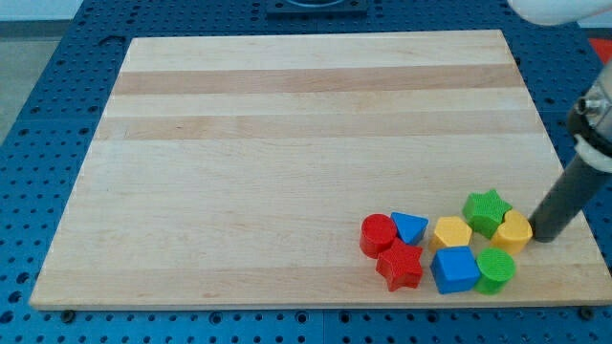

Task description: Move your arm towards the red circle

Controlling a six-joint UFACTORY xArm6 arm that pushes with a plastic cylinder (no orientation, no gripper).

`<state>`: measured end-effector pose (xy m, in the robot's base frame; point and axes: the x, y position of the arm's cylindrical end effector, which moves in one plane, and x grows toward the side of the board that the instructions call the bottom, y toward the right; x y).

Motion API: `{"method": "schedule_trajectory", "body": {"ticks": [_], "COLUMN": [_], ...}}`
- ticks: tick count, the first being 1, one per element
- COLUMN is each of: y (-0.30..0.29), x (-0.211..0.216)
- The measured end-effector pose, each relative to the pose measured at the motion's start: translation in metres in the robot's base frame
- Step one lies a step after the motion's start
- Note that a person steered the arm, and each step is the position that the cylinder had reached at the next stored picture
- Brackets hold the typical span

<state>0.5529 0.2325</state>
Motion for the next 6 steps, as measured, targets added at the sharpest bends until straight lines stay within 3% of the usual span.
{"method": "schedule_trajectory", "body": {"ticks": [2,4,6], "y": [-0.025,0.046,0.028], "x": [0.000,0.012,-0.071]}}
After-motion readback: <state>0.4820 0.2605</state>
